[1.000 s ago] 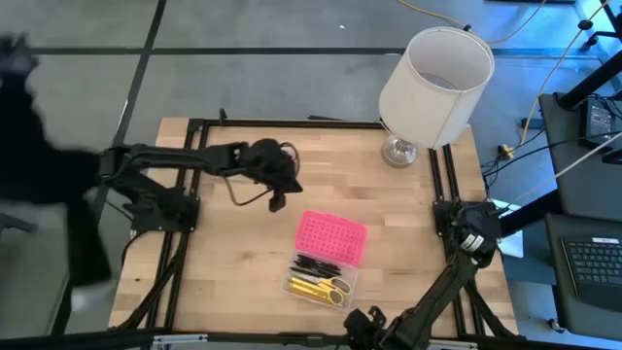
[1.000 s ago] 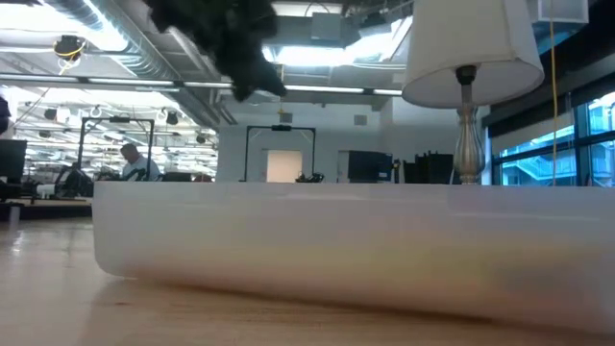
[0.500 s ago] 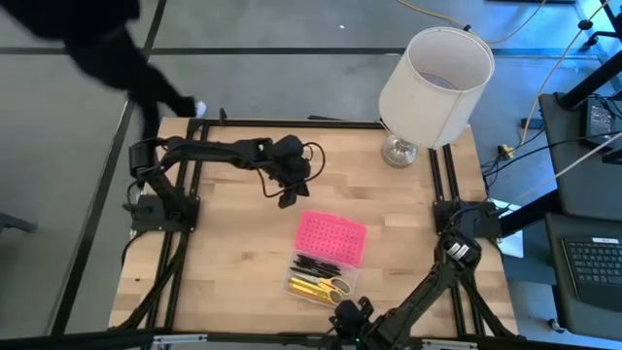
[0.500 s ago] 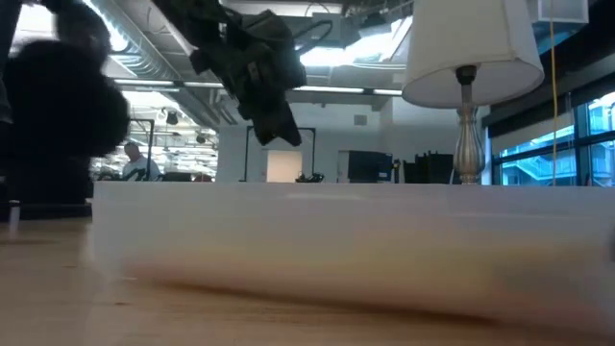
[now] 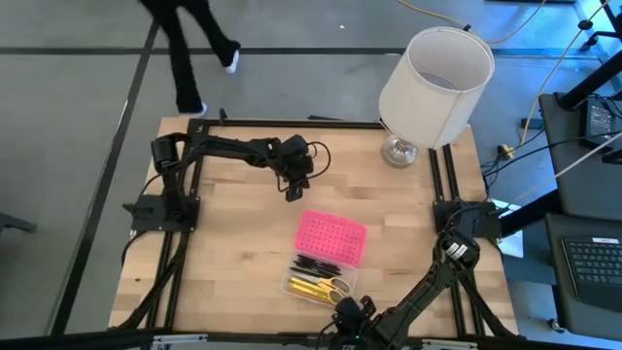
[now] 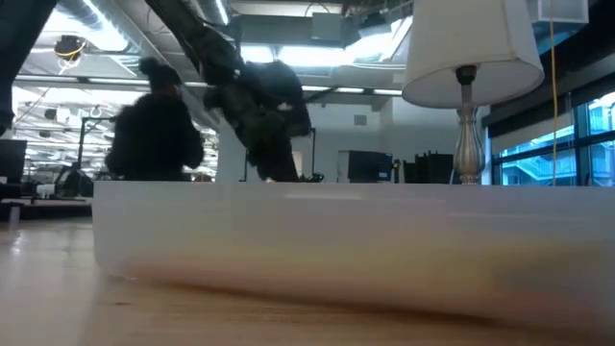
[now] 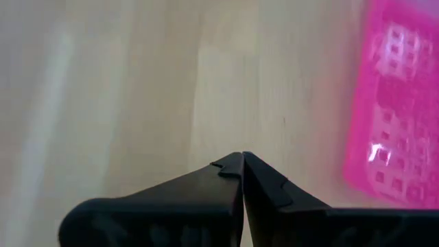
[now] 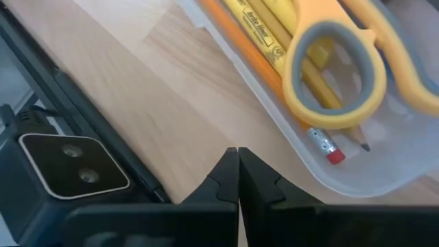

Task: Pick & place school supplies into a supply box
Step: Close the pink supply box

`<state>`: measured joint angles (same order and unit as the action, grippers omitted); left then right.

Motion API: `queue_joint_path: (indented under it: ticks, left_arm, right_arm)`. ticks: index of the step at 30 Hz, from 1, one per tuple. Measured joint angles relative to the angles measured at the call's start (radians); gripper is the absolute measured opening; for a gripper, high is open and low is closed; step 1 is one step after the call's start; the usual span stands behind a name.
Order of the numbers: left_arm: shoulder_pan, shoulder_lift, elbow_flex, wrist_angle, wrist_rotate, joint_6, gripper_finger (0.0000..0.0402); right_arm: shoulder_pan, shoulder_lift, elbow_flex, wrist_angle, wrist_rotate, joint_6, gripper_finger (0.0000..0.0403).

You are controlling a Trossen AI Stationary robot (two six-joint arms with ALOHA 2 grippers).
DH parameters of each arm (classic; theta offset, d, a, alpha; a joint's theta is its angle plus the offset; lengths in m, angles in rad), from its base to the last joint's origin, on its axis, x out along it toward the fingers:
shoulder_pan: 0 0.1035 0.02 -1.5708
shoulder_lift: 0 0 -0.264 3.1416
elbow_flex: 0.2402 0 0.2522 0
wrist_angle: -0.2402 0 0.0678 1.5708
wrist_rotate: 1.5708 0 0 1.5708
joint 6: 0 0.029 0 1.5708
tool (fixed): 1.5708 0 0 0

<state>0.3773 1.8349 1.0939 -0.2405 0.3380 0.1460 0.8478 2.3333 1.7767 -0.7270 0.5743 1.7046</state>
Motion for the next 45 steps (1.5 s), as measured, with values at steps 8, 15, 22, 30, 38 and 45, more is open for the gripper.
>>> queue_joint_path:
  ticks: [8, 15, 22, 30, 38, 45]
  left_arm:
    - [-0.017, 0.051, -0.001, 0.034, 0.045, -0.014, 0.0001]
    - [-0.06, 0.098, 0.0, 0.06, 0.05, -0.028, 0.0002]
    - [-0.09, 0.13, 0.001, 0.065, 0.051, -0.023, 0.0002]
    - [-0.101, 0.13, -0.001, 0.054, 0.193, -0.035, 0.0001]
    - [-0.135, 0.13, -0.001, 0.052, 0.214, -0.038, 0.0001]
    - [-0.147, 0.13, -0.001, 0.053, 0.216, -0.039, 0.0001]
  right_arm:
    - [-0.001, 0.0, 0.0, -0.002, 0.0, -0.003, 0.0]
    - [-0.001, 0.0, 0.0, -0.012, 0.0, -0.003, 0.0]
    - [-0.001, 0.0, 0.0, -0.011, -0.001, -0.003, 0.0001]
    - [-0.002, 0.0, 0.0, -0.019, -0.002, -0.003, 0.0002]
    - [-0.001, 0.0, 0.0, -0.025, -0.002, -0.003, 0.0003]
    - [-0.002, 0.0, 0.0, -0.028, -0.003, -0.003, 0.0004]
